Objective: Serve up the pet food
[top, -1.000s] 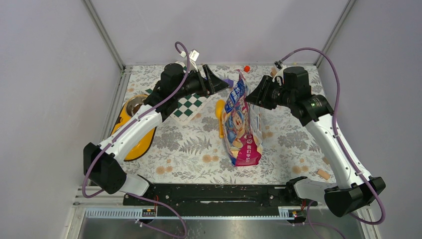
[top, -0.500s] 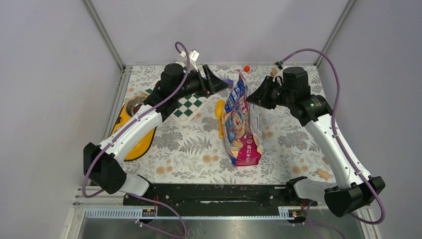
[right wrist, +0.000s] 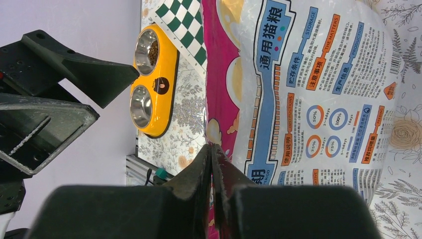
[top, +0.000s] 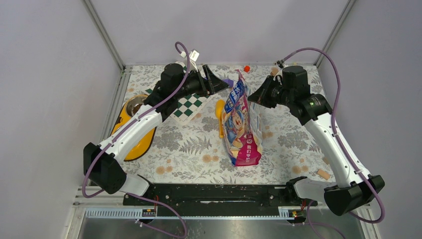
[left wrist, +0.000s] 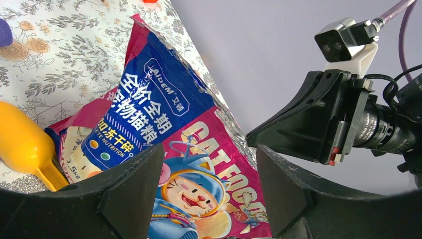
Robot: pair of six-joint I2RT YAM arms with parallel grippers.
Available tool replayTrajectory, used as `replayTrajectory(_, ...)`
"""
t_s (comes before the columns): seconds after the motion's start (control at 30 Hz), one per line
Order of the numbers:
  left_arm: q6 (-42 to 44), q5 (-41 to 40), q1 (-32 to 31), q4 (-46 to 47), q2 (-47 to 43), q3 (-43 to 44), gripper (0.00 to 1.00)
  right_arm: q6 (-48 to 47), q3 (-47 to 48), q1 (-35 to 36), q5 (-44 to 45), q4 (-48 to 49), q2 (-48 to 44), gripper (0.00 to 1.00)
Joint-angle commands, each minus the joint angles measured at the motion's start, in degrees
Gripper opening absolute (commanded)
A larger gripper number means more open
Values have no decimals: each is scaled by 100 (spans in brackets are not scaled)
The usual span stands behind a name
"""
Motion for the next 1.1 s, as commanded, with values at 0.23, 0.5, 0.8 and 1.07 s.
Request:
replayTrajectory(0.23, 103, 169, -27, 193, -4, 88, 69, -147, 318, 17, 222, 152, 293, 18)
replayTrajectory(0.5, 103, 195, -27, 193, 12, 107, 69, -305, 442, 25, 257, 150, 488, 21)
replayTrajectory(0.8, 68, 227, -59, 193, 57, 94, 69, -541, 519, 39, 507, -346, 422, 22)
replayTrajectory(1.07, 42, 236, -155, 193, 154, 120, 68, -489, 340, 38, 414, -444, 178, 14)
